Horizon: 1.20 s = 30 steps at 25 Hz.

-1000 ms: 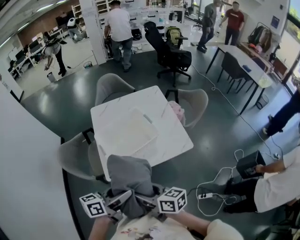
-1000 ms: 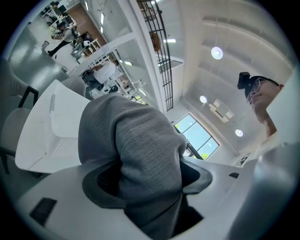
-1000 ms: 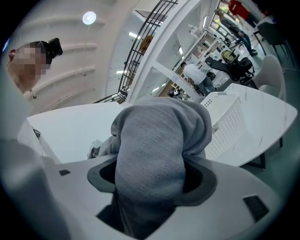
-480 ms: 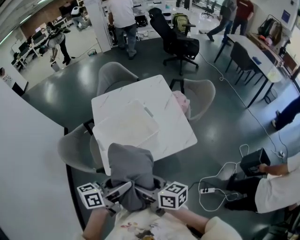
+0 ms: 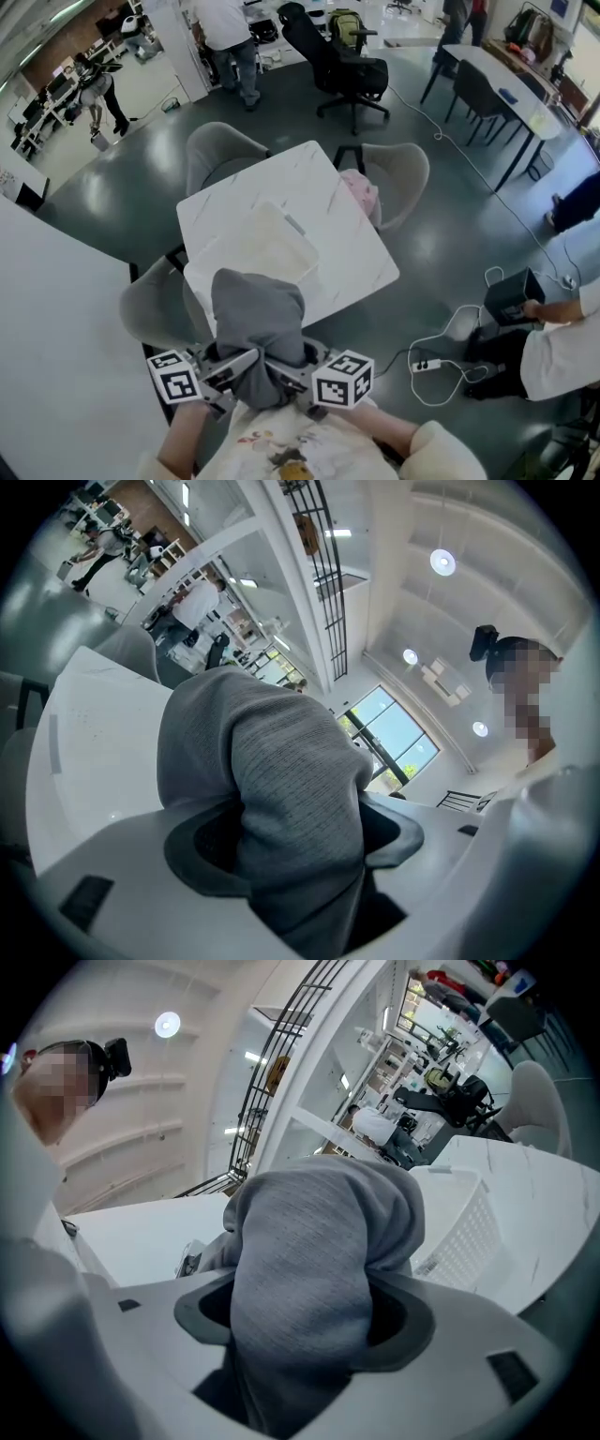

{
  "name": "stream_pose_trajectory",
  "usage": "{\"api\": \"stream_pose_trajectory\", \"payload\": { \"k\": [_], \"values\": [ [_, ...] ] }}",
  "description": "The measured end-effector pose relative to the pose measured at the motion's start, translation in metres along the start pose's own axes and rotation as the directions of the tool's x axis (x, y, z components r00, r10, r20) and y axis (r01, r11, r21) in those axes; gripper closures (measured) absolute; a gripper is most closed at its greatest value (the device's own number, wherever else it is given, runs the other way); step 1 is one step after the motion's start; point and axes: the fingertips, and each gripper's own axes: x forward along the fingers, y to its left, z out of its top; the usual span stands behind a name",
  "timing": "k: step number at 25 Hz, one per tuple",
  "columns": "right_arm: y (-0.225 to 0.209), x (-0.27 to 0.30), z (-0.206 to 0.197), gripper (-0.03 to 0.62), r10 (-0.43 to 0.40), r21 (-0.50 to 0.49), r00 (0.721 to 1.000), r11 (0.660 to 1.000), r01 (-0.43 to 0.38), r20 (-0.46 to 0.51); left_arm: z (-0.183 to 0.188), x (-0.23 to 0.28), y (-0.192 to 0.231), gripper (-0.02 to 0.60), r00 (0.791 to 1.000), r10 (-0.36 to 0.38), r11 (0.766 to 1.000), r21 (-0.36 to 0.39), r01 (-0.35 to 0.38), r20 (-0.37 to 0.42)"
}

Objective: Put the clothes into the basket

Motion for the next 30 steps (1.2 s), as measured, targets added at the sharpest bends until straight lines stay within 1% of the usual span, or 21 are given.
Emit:
{"api": "stream_pose_trajectory", "payload": {
  "k": [5, 7, 14, 20, 23, 25, 28, 30],
  "values": [
    [-0.006, 0.028, 0.028, 0.295, -0.021, 0.003, 0.998, 1.0, 0.021, 0.055, 0.037, 0.0, 0.018, 0.258, 0.999, 0.002, 1.0, 0.03, -0.001, -0.037],
    [-0.009, 0.042, 0.04, 0.295, -0.034, 0.006, 0.997, 0.999, 0.033, 0.072, 0.054, 0.002, 0.025, 0.258, 0.999, -0.012, 0.999, 0.036, 0.014, -0.053],
    [-0.04, 0.075, 0.053, 0.295, -0.109, 0.072, 0.99, 0.992, 0.103, 0.094, 0.078, 0.016, 0.068, 0.258, 0.992, -0.047, 0.999, 0.001, 0.048, -0.115],
    [-0.058, 0.106, 0.066, 0.295, -0.182, 0.144, 0.978, 0.976, 0.166, 0.103, 0.103, 0.02, 0.099, 0.258, 0.981, -0.074, 0.997, -0.049, 0.066, -0.178],
    [-0.064, 0.12, 0.071, 0.295, -0.209, 0.196, 0.971, 0.963, 0.183, 0.117, 0.113, 0.021, 0.112, 0.258, 0.968, -0.085, 0.995, -0.073, 0.07, -0.238],
    [-0.066, 0.128, 0.077, 0.295, -0.22, 0.232, 0.965, 0.955, 0.185, 0.139, 0.122, 0.023, 0.117, 0.258, 0.955, -0.083, 0.995, -0.074, 0.064, -0.285],
    [-0.065, 0.137, 0.087, 0.295, -0.248, 0.3, 0.952, 0.935, 0.187, 0.18, 0.136, 0.026, 0.12, 0.258, 0.925, -0.091, 0.995, -0.062, 0.073, -0.369],
    [-0.066, 0.139, 0.094, 0.295, -0.298, 0.348, 0.931, 0.913, 0.213, 0.212, 0.143, 0.031, 0.12, 0.258, 0.9, -0.118, 0.993, -0.068, 0.098, -0.419]
  ]
}}
